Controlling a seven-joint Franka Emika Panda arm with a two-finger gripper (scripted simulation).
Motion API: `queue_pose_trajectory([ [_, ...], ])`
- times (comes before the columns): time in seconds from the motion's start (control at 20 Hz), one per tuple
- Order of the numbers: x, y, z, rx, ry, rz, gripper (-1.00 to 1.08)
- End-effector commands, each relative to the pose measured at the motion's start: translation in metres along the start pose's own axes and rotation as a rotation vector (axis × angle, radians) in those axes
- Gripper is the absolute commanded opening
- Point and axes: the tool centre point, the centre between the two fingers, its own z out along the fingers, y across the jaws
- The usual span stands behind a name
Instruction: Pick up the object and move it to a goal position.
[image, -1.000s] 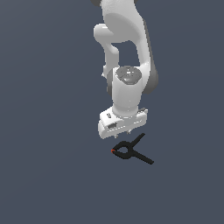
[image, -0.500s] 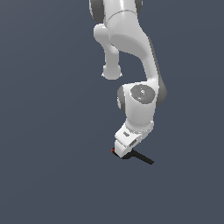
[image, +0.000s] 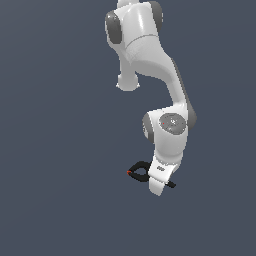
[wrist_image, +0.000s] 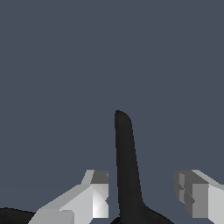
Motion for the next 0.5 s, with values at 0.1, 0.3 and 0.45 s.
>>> queue_pose_trajectory([
  [0.1, 0.013, -0.003, 0.014, 0.002, 0.026, -0.086, 0.28],
  [0.3, 0.02, -0.005, 0.022, 0.003, 0.041, -0.132, 0.28],
  [0.45, 0.023, -0.005, 0.025, 0.003, 0.048, -0.151, 0.28],
])
